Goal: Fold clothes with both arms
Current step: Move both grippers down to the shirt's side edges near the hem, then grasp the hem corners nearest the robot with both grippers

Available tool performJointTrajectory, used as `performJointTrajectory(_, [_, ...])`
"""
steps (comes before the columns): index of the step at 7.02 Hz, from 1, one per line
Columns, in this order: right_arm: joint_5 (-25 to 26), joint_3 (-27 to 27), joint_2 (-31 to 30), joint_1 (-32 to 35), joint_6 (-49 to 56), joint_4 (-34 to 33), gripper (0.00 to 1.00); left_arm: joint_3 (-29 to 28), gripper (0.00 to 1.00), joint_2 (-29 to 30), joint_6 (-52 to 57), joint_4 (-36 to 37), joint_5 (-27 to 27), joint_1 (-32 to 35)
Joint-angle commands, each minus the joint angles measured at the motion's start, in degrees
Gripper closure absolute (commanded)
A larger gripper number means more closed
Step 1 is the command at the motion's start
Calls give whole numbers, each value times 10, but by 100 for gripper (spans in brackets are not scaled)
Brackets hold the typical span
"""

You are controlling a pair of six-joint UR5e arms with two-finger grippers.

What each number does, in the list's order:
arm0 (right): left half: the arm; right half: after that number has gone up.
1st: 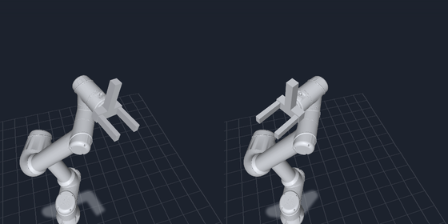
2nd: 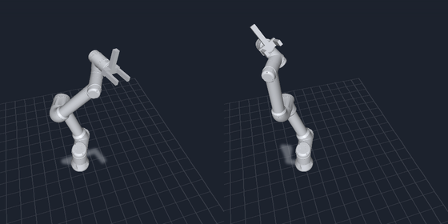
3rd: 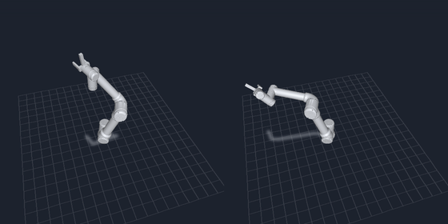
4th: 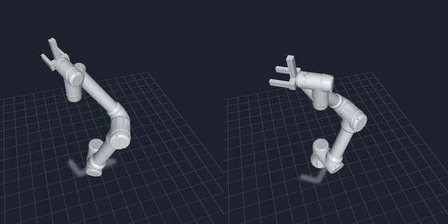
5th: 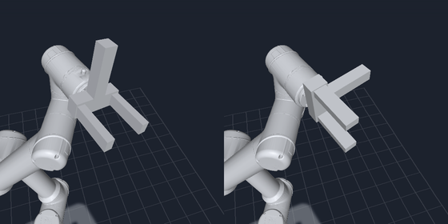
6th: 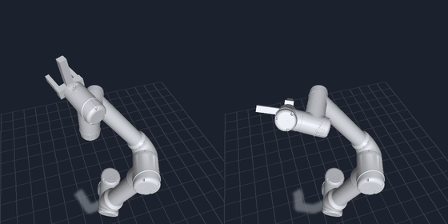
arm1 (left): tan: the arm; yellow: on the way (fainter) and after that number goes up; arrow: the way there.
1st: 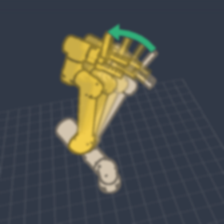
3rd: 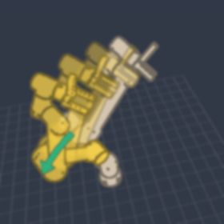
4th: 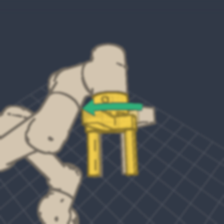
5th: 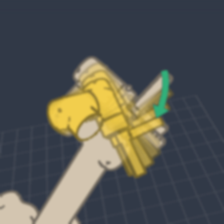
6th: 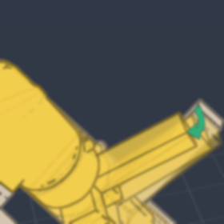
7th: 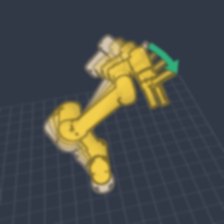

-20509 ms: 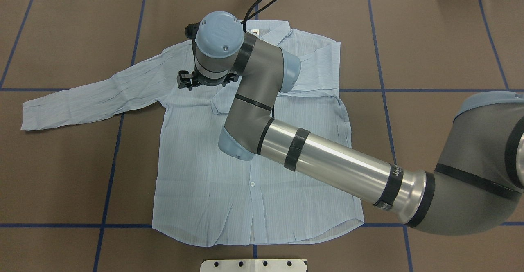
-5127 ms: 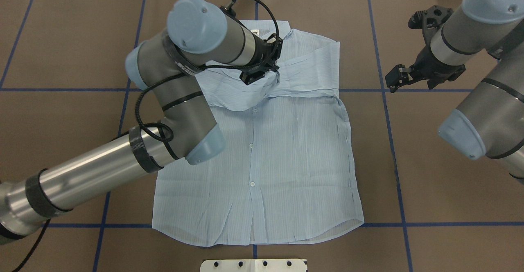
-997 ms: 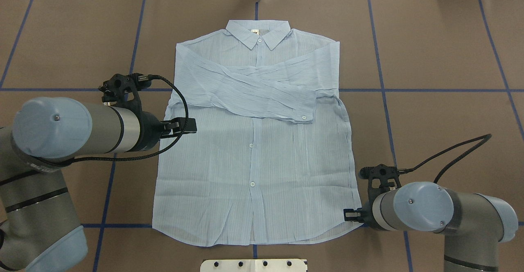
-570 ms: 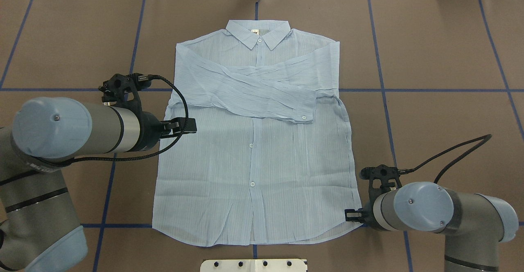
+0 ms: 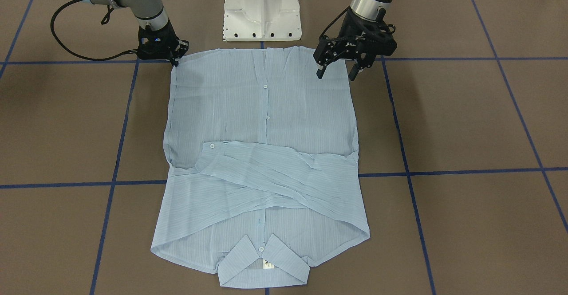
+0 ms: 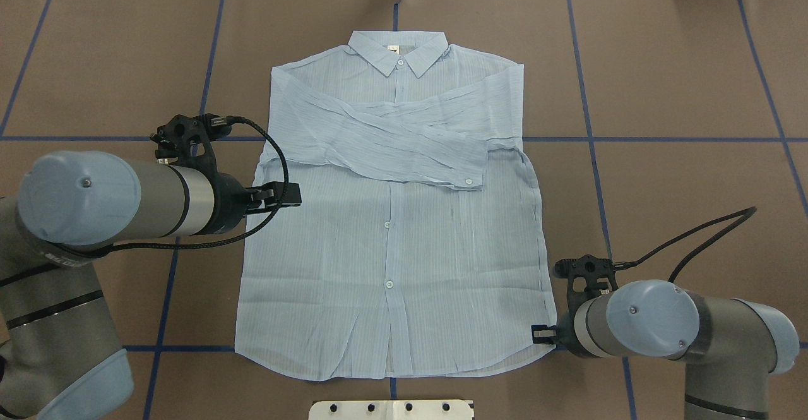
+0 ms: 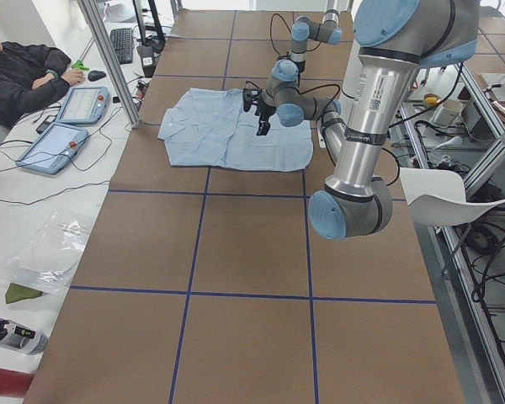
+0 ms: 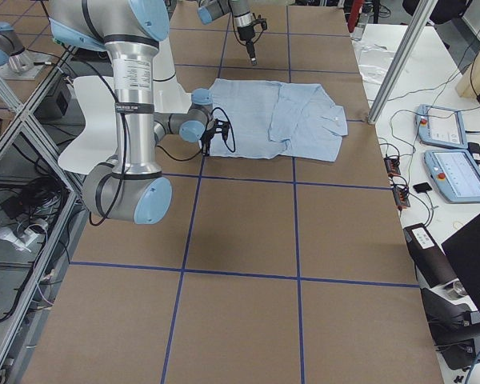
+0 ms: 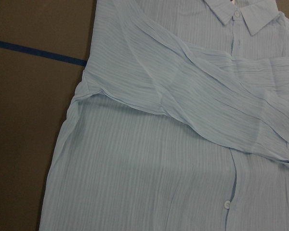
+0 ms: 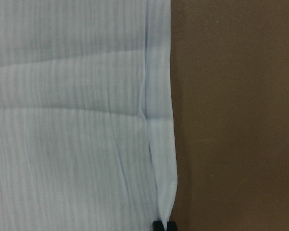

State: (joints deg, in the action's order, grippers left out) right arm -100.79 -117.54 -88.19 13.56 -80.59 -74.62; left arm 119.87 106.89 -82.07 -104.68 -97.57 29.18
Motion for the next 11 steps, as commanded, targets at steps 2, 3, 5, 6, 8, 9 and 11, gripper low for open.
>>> performJointTrajectory(2, [1, -22, 0, 9, 0, 0, 100, 1, 1, -95, -7, -94, -1, -2])
performJointTrajectory(3, [2, -22, 0, 11, 0, 1, 100, -3, 1, -146, -21, -152, 0, -12])
performJointTrajectory(5, [2, -26, 1, 15, 0, 3, 100, -15, 1, -171, -110, -171, 32, -108])
performJointTrajectory(6, [1, -32, 1, 17, 0, 4, 100, -14, 1, -168, -158, -169, 46, -145])
performJointTrajectory(8, [1, -34, 1, 21, 0, 4, 100, -20, 10, -153, -185, -142, 49, -182])
performJointTrajectory(9, [0, -34, 1, 21, 0, 4, 100, -26, 14, -145, -185, -131, 49, -185])
performJointTrajectory(11, [0, -33, 1, 21, 0, 4, 100, -46, 19, -141, -185, -131, 50, -185])
